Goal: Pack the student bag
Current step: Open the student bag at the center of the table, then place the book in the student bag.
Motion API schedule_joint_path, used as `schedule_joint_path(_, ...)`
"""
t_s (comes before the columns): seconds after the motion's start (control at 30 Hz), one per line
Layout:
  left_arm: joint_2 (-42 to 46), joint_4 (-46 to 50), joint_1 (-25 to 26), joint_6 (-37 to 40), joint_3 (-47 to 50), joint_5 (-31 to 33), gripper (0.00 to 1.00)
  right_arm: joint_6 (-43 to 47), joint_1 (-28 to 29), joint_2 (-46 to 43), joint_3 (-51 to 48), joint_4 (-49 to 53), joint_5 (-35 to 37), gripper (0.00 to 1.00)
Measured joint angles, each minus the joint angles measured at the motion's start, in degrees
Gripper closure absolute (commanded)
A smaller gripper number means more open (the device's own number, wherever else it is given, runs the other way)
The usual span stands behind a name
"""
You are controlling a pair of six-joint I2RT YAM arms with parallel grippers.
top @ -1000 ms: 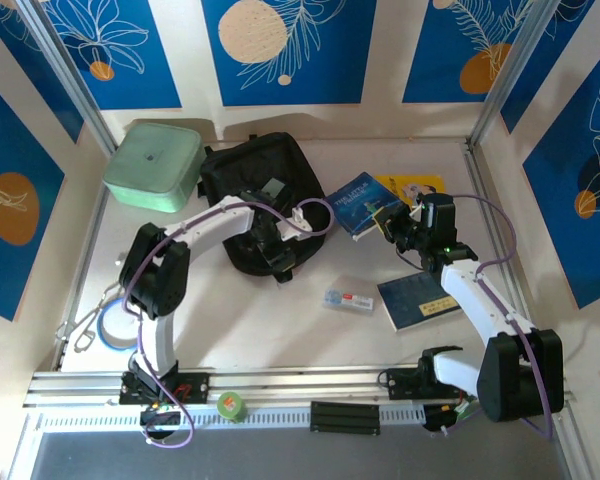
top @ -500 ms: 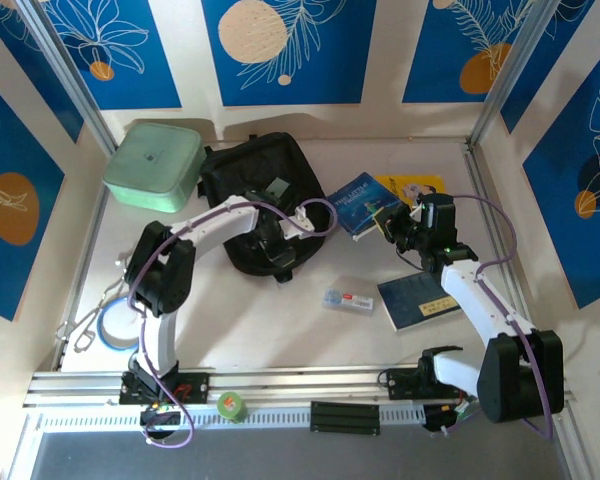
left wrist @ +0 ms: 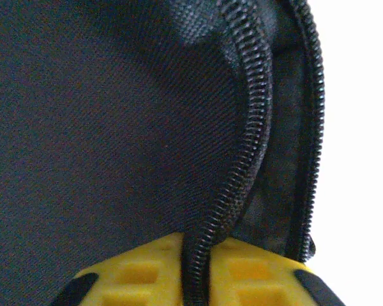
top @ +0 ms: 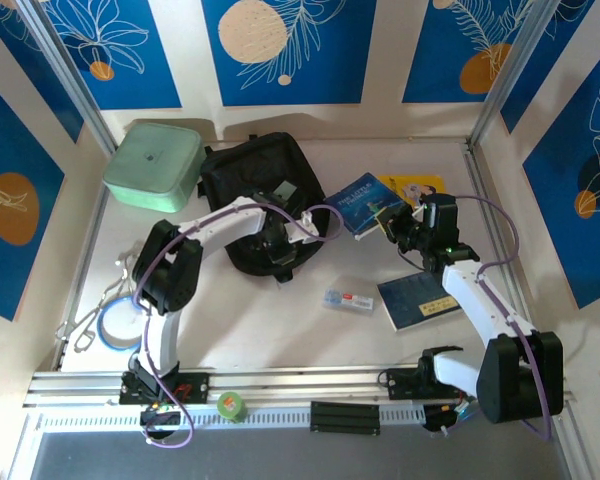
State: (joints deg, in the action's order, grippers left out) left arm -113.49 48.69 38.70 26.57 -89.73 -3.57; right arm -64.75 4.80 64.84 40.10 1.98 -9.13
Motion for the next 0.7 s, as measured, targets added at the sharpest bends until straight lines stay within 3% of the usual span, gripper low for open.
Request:
schedule_joint_path(0.43,10.3,-2.2,-1.7,-2.3,-0.9,2.2,0.99,3.3,-9.3,-7.7,-0.1,9.0,-0.7,0.99)
schedule_joint_path(0.7,12.6,-8.9,-2.4,-8.9,-4.6,4.3,1.0,3.2,-10.4,-9.3,1.9,17.5,-8.5,0.99)
